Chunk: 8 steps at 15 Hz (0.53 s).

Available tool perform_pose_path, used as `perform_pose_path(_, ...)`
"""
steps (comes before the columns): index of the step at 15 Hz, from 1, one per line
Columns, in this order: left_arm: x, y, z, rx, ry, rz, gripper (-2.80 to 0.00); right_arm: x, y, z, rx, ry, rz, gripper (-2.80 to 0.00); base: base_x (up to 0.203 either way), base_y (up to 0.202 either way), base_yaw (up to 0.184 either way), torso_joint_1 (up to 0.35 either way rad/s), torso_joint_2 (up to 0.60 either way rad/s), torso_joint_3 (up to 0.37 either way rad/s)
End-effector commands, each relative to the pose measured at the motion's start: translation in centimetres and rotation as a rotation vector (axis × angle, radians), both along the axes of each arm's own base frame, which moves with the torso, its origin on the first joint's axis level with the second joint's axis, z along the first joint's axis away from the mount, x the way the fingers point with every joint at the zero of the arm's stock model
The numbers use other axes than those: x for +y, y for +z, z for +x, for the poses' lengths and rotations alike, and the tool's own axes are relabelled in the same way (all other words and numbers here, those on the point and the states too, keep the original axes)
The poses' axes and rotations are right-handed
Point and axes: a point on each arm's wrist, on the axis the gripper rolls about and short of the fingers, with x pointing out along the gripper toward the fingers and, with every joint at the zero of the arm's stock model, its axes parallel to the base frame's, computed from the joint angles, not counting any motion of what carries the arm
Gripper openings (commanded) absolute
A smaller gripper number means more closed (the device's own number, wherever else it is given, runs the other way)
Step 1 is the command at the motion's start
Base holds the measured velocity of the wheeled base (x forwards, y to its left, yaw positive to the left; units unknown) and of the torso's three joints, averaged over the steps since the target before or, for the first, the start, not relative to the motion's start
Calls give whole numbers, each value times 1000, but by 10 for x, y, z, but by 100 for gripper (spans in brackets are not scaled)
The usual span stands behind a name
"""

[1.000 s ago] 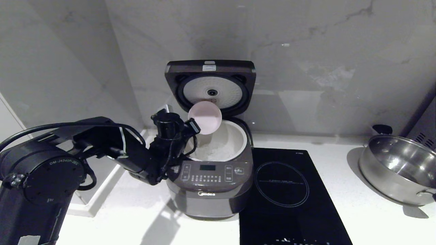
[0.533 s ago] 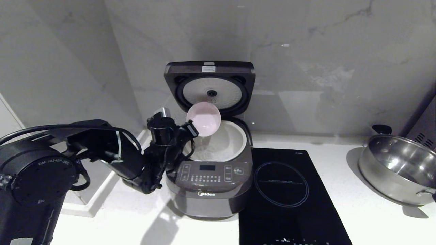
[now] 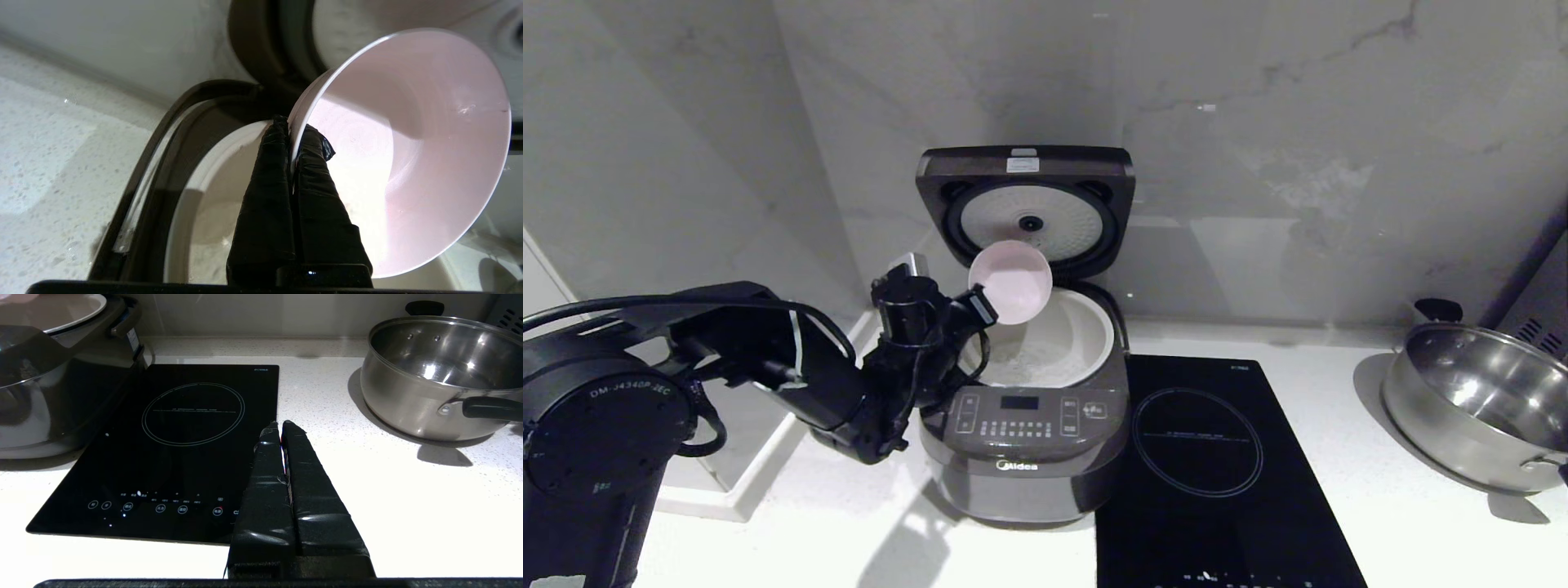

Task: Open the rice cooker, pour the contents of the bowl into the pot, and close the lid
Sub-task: Pour the water from the bowl into the rice cooker

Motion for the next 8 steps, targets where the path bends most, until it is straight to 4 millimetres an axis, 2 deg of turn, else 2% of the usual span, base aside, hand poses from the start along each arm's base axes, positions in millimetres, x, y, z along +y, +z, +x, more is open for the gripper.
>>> perform_pose_path(1,1,4,-1,-15,3,-8,-280,0,0,0,0,0,0,-280,0,0,0,0,0,0)
perform_pose_path(5,6,10,-4,-58,16,74,-280,0,0,0,0,0,0,-280,0,0,0,0,0,0)
perform_pose_path(8,9,12,-8,-118,26,213,-280,0,0,0,0,0,0,-280,0,0,0,0,0,0)
